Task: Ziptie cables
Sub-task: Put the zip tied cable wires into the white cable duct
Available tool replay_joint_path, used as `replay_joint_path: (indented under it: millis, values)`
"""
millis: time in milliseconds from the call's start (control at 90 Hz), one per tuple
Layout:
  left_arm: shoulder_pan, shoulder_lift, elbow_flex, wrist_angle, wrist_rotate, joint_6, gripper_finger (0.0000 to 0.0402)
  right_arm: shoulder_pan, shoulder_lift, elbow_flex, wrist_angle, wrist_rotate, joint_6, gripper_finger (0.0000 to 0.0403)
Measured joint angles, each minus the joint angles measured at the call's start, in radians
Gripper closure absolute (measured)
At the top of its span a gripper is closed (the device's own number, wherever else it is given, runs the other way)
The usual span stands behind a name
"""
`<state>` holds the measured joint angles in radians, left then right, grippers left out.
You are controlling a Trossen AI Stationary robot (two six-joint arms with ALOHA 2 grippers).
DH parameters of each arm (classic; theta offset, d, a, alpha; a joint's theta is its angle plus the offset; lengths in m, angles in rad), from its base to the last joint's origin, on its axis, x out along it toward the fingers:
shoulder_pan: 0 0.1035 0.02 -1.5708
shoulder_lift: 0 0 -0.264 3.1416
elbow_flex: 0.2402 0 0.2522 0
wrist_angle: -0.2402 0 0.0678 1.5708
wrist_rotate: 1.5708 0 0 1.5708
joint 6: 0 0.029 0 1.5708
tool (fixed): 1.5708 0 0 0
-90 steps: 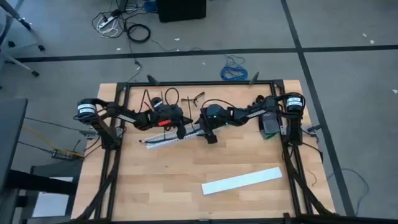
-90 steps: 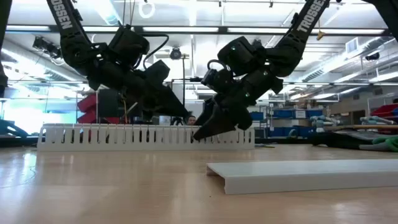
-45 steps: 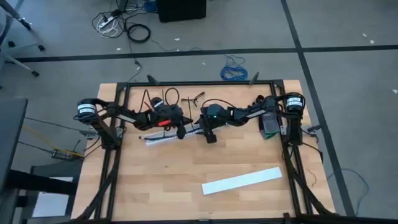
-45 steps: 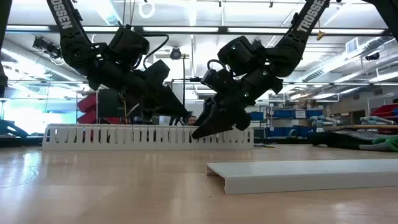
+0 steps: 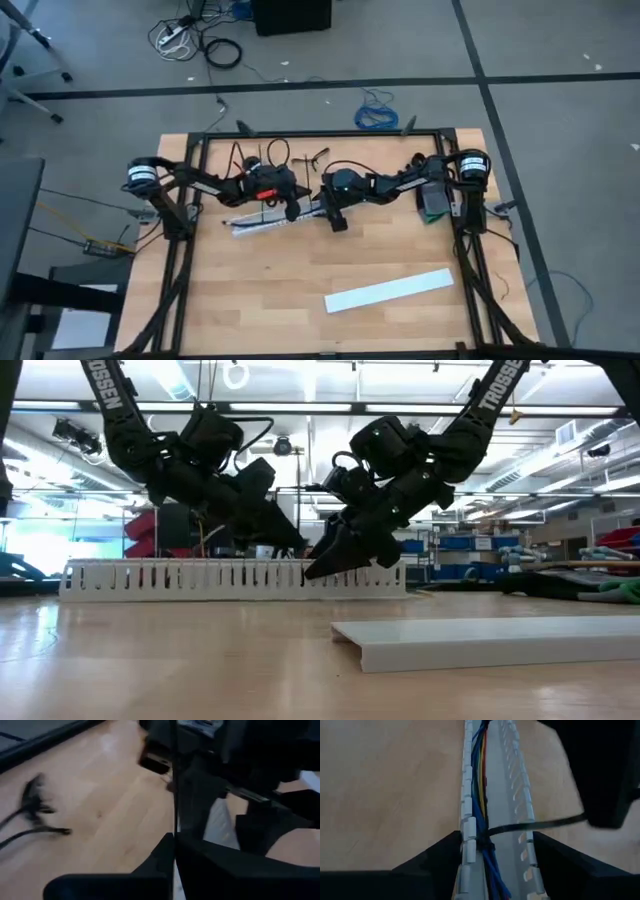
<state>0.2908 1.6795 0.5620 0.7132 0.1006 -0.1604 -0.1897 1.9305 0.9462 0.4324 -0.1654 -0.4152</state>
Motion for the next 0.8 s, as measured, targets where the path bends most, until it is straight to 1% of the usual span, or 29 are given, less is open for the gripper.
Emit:
replay_joint_path:
  millis: [100,178,300,467,800]
  values:
    - [0.0,0.067,0.042,0.001,0.041,0.004,0.0401,0.0,0.0,-0.002,-0.01,0.0,0.004,0.0175]
    - [0.0,0.088,0.054,0.003,0.048,0.025,0.0401,0.0,0.0,-0.003,-0.017,0.0,0.005,0.0178]
    - [-0.001,0.074,0.053,0.001,0.053,0.049,0.0401,0.001,-0.002,0.0,-0.038,0.022,0.003,0.0182]
    - [-0.001,0.062,0.053,-0.012,0.057,0.067,0.0401,-0.002,-0.003,0.0,-0.041,0.018,-0.006,0.0185]
    - [-0.001,0.059,0.051,-0.052,0.1,0.126,0.0401,-0.002,-0.003,0.0,-0.043,0.011,-0.005,0.0186]
